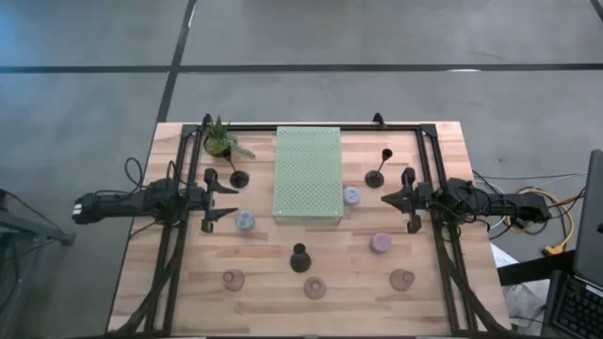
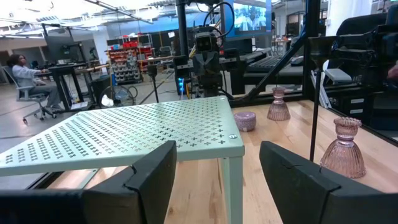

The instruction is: Pick & Place candle stick holders

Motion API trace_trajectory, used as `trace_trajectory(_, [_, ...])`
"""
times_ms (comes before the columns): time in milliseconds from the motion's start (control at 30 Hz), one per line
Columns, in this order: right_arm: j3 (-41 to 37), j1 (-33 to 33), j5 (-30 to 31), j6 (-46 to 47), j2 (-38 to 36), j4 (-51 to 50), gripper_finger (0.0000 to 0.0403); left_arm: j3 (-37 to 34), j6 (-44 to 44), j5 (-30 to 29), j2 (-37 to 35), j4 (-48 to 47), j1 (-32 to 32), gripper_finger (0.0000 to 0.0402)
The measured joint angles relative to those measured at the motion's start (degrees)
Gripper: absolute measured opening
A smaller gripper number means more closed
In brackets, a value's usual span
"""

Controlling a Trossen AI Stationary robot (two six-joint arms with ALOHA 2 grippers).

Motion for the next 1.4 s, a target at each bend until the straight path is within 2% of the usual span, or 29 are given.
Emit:
trace_trajectory(67, [0.0,0.0,0.1,-0.6,0.0,1.2,0.0008,0.0,0.0,0.0,0.0,0.0,0.0,0.0236])
trace_trajectory(167, [0.0,0.0,0.1,-5.5,0.2,9.7,0.0008,0.0,0.0,0.0,0.0,0.0,0.0,0.0236])
trace_trajectory(500, [0.0,0.1,0.2,5.0,1.2,57.3,0.0008,0.0,0.0,0.0,0.0,0.0,0.0,0.0236])
trace_trajectory(600, [1.5,0.1,-0.1,4.7,2.2,64.9,0.0008,0.0,0.0,0.0,0.0,0.0,0.0,0.0236])
trace_trajectory(667, [4.0,0.1,-0.7,4.7,3.0,62.2,0.0008,0.0,0.0,0.0,0.0,0.0,0.0,0.0236])
trace_trajectory(800, [11.8,0.1,-1.4,4.6,7.2,48.2,0.0008,0.0,0.0,0.0,0.0,0.0,0.0,0.0236])
trace_trajectory(933, [21.1,0.1,2.5,4.9,15.3,36.2,0.0008,0.0,0.0,0.0,0.0,0.0,0.0,0.0236])
trace_trajectory(1133, [35.7,0.1,3.4,-1.2,28.7,18.4,0.0008,0.0,0.0,0.0,0.0,0.0,0.0,0.0236])
trace_trajectory(1400, [57.7,0.1,4.9,5.9,43.1,-15.2,0.0008,0.0,0.0,0.0,0.0,0.0,0.0,0.0236])
